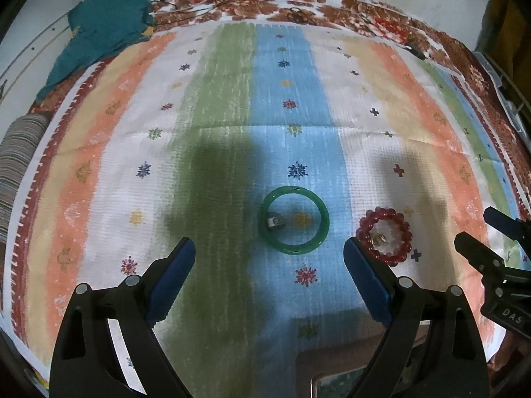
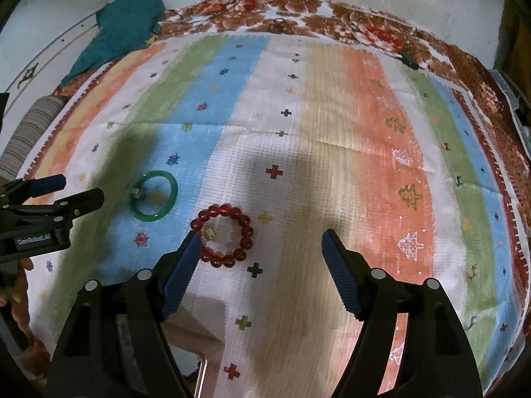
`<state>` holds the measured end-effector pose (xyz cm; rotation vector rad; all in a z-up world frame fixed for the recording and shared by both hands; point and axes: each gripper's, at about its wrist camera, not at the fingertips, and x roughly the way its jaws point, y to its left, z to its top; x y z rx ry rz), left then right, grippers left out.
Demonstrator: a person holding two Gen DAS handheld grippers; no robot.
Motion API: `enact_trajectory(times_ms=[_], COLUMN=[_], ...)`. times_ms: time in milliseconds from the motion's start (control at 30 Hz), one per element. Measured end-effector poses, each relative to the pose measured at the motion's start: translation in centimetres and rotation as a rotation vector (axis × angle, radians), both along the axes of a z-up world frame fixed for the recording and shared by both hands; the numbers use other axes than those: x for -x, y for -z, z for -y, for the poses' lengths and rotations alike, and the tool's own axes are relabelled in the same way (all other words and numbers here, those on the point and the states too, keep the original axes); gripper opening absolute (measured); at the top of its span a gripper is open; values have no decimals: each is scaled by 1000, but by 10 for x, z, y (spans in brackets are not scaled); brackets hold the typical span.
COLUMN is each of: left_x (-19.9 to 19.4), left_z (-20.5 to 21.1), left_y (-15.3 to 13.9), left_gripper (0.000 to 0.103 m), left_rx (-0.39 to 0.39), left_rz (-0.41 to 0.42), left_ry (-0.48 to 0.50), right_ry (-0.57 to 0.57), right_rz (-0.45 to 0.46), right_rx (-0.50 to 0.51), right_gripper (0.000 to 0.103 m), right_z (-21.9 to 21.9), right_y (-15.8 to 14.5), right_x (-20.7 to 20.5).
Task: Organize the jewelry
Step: 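Move both tools forward toward the green bangle and red bead bracelet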
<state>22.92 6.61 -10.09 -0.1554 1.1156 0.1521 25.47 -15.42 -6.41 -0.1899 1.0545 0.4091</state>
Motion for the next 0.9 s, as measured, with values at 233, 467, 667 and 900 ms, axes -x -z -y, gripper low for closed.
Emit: enact_trajectory(times_ms=[233, 467, 667, 900], left_x=[-13, -23, -32, -38], left_z=[1, -4, -6, -8], left_y=[18, 35, 48, 57], left_gripper=[89, 89, 89, 85], left_rx=[1, 10, 21, 25], left_rz=[-42, -80, -103, -117], left_ry=[12, 12, 12, 12], right_ry=[-16, -16, -21, -38], right_rz=[-25, -70, -89, -116], right_rx=[23, 30, 40, 30], right_gripper=[82, 82, 82, 82], right_z=[-8, -11, -16, -22], right_y=[14, 33, 44, 54], right_x=[-9, -20, -28, -33])
